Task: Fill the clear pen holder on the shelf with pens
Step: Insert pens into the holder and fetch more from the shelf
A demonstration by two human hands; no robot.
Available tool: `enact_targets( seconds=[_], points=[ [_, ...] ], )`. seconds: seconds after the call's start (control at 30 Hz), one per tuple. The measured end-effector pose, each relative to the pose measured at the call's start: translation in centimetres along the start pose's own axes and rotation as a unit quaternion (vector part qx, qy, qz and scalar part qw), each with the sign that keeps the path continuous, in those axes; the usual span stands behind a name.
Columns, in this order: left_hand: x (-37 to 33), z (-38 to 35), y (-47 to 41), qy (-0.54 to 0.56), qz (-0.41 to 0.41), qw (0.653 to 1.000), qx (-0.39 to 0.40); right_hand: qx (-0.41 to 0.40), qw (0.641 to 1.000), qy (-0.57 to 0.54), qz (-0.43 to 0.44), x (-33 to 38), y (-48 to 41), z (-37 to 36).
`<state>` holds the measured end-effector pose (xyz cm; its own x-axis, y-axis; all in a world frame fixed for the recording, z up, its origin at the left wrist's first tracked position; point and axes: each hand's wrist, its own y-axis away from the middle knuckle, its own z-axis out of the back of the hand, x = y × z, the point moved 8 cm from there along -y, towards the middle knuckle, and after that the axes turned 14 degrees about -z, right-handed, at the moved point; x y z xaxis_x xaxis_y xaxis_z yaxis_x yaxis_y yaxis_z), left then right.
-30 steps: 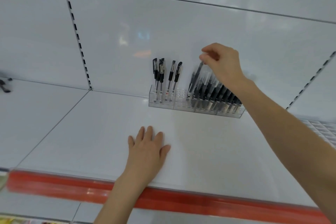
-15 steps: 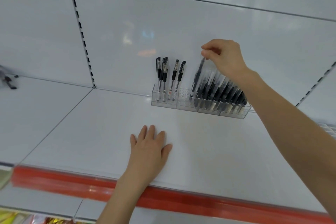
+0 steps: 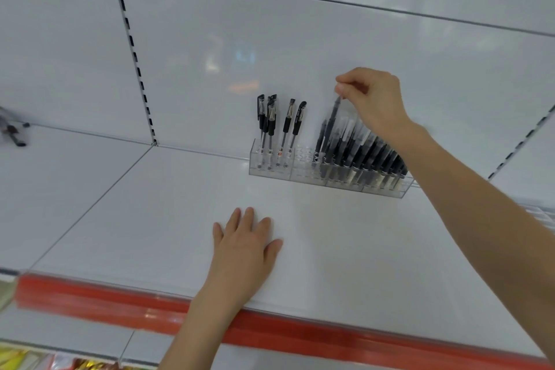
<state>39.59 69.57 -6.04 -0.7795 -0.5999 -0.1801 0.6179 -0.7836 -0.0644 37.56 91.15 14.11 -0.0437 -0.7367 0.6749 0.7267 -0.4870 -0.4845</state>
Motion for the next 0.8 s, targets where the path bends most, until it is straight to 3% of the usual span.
enact_targets(
  seconds=[0.27, 0.43, 0.57, 0.8],
  points=[
    [0.1, 0.0, 0.1, 0.018, 0.001, 1.000, -0.012, 0.047, 0.999, 0.023, -0.009, 0.2, 0.3, -1.0],
    [0.1, -0.2, 0.0, 0.017, 0.004, 1.000, 0.001, 0.067, 0.989, 0.129, -0.013, -1.0, 1.1, -2.6],
    [0.1, -0.2, 0.1, 0.023, 0.005, 1.000, -0.004, 0.059, 0.975, 0.211, 0.031, -1.2, 1.8, -3.6],
    [0.1, 0.0, 0.2, 0.060, 0.005, 0.998, -0.012, 0.067, 0.972, 0.220, 0.050, -0.6, 3.4, -2.9]
  ],
)
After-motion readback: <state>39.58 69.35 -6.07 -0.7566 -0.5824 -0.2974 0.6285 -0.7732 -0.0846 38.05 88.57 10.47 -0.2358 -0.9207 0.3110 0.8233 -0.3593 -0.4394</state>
